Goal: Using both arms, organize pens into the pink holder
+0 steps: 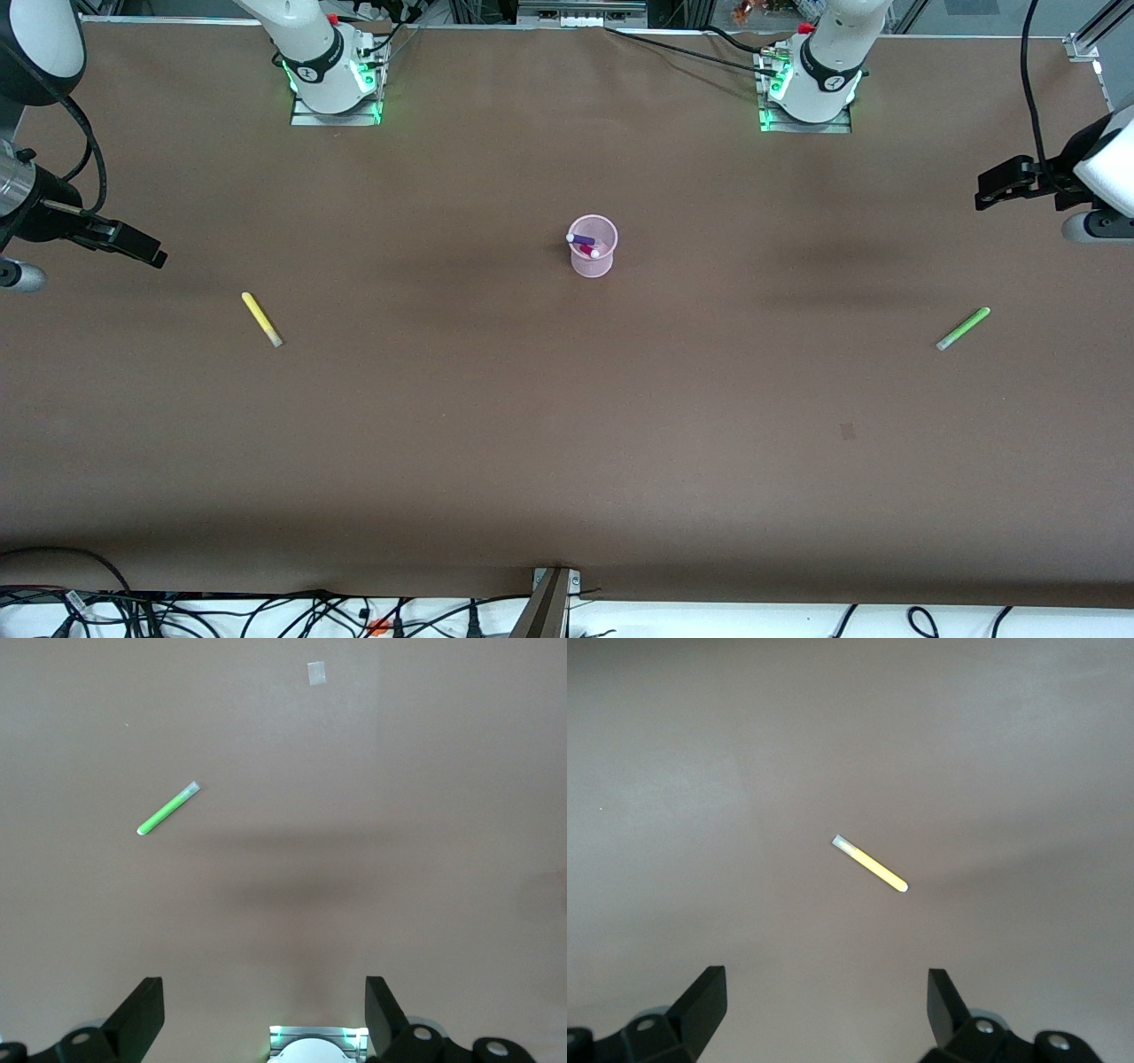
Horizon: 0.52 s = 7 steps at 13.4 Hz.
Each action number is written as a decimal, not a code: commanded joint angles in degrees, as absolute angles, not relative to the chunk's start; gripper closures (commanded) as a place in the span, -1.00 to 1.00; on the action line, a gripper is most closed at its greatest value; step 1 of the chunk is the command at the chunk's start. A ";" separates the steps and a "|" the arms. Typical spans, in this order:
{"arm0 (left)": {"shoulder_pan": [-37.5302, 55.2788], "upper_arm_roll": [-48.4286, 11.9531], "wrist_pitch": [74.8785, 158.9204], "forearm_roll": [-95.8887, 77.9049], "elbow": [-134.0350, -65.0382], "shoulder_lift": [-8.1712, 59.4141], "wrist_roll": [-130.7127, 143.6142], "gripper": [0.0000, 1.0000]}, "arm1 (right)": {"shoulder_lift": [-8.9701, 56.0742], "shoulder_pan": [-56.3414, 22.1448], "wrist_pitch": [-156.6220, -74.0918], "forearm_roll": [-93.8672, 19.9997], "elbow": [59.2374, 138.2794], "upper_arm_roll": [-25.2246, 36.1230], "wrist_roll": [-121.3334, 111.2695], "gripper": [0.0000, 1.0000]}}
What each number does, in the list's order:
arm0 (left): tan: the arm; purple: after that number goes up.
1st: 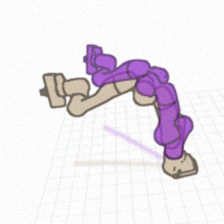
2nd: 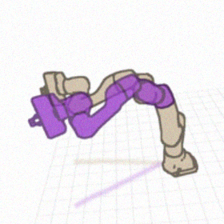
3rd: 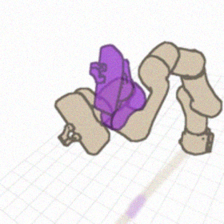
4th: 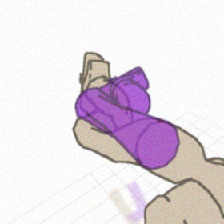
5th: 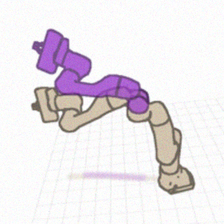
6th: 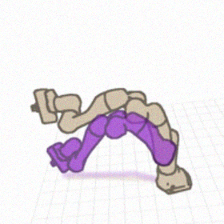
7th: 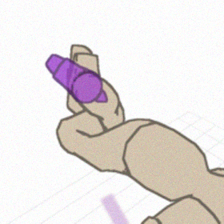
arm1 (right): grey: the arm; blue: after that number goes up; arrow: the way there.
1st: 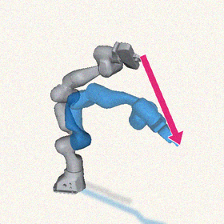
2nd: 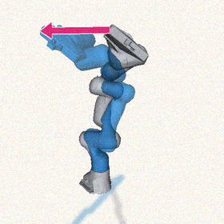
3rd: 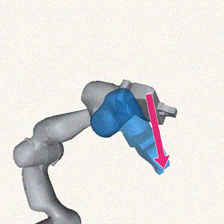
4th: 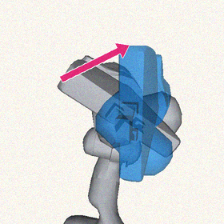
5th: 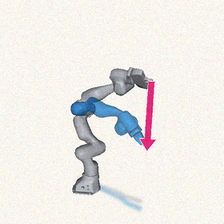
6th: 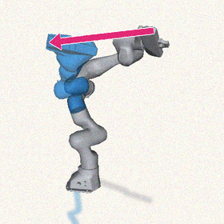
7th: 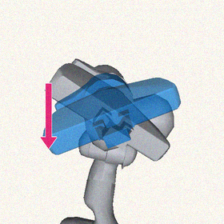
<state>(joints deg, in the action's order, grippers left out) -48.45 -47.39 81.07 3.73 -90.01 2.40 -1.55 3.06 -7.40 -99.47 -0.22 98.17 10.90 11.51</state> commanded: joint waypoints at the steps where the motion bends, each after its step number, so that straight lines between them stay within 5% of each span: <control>1: -50.71 -47.99 81.56 1.23 -90.97 -0.18 -3.52 -1.00 | 2.37 -7.12 -99.40 -1.14 98.70 11.34 10.99 -0.99; 7: -47.57 -46.42 81.65 1.06 -90.44 0.00 -3.08 -1.00 | 2.37 -7.12 -99.58 -1.14 98.70 11.69 9.84 -0.99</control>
